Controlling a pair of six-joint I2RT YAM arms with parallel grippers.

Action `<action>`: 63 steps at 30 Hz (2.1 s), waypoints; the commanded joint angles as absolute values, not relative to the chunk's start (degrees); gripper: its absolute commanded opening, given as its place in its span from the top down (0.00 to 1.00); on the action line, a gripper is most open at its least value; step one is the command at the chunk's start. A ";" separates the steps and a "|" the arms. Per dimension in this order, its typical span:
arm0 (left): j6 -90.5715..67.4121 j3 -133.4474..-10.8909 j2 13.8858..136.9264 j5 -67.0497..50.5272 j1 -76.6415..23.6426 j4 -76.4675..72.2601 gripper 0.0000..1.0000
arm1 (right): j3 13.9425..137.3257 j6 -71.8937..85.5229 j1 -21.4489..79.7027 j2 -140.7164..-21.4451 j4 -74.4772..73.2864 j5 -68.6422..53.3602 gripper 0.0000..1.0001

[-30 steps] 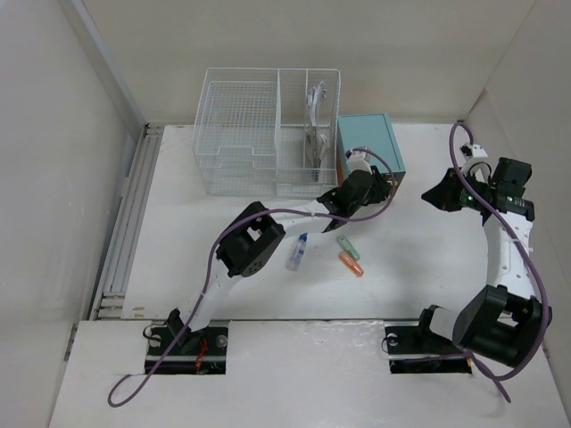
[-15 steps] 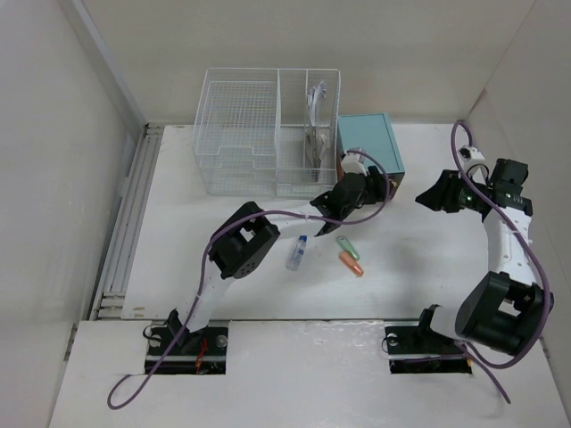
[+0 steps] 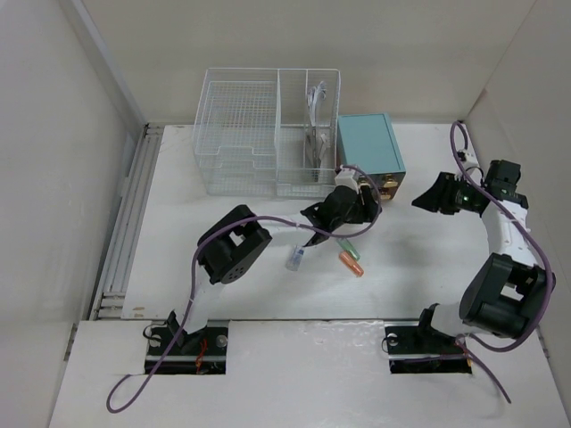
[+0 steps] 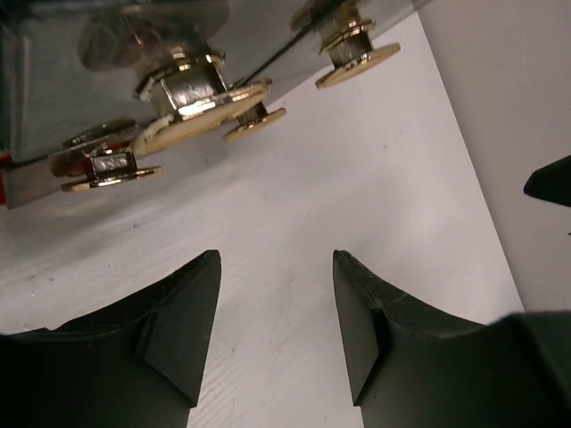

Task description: Organize the desk

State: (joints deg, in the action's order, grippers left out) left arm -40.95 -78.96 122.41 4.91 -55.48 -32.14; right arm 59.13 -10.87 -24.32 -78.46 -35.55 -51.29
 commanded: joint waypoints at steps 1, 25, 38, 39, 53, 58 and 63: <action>-39.21 -78.31 118.83 0.54 -56.68 -33.22 0.50 | 59.50 -10.90 -24.61 -78.48 -34.54 -54.13 0.52; -40.85 -39.31 50.48 31.64 -67.50 -3.53 0.33 | 42.38 14.81 -1.41 -73.04 -2.57 -35.95 0.45; -45.09 -27.25 44.09 34.10 -68.03 -6.85 0.30 | 34.46 23.20 -4.65 -67.95 9.58 -26.37 0.37; -44.48 -28.12 45.51 33.41 -68.03 -9.38 0.31 | 34.45 23.90 -5.70 -67.94 9.58 -26.37 0.37; -45.34 -29.27 58.10 26.19 -69.08 -26.98 0.35 | 38.58 32.15 -11.78 -89.64 18.80 -33.31 0.38; -46.67 -28.22 58.10 26.19 -69.70 -27.51 0.35 | 39.20 37.26 -11.78 -96.84 28.62 -37.69 0.39; -47.99 -27.07 58.10 26.19 -70.22 -27.51 0.35 | 39.20 44.19 -11.78 -102.03 39.45 -39.55 0.39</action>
State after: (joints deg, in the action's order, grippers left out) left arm -46.72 -26.83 58.46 26.28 -69.49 -24.43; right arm 37.71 38.74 -11.31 -100.33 27.99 -37.17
